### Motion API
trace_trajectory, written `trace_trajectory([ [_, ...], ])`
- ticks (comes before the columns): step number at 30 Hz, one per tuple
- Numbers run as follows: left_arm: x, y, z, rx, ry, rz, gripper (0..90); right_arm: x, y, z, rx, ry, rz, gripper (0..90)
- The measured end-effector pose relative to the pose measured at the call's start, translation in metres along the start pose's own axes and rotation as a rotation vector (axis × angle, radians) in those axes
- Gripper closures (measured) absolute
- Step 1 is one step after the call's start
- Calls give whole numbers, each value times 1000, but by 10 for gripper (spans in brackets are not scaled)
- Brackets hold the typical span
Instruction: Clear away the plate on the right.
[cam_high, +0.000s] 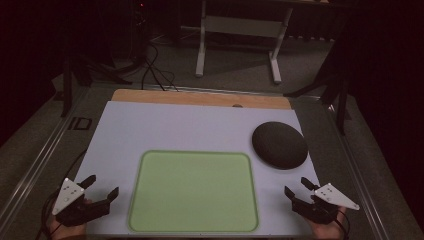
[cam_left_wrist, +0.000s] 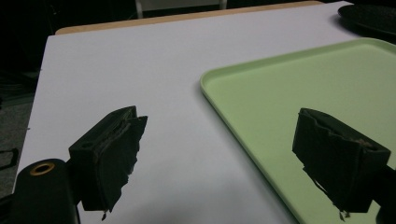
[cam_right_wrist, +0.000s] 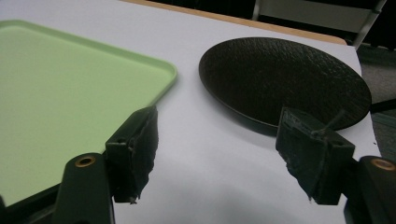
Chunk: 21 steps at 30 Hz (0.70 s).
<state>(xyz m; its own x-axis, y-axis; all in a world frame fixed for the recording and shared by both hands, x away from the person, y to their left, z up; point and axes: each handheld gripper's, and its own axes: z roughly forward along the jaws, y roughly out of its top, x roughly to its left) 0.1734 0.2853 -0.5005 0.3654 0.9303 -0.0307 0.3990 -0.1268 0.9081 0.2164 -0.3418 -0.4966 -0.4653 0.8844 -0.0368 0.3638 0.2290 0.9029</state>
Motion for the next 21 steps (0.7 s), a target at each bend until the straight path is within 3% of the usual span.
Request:
trace_trajectory([
  [21,5,2,5,-16,-4,-6,151,5,2,6,25,-5,-56,305],
])
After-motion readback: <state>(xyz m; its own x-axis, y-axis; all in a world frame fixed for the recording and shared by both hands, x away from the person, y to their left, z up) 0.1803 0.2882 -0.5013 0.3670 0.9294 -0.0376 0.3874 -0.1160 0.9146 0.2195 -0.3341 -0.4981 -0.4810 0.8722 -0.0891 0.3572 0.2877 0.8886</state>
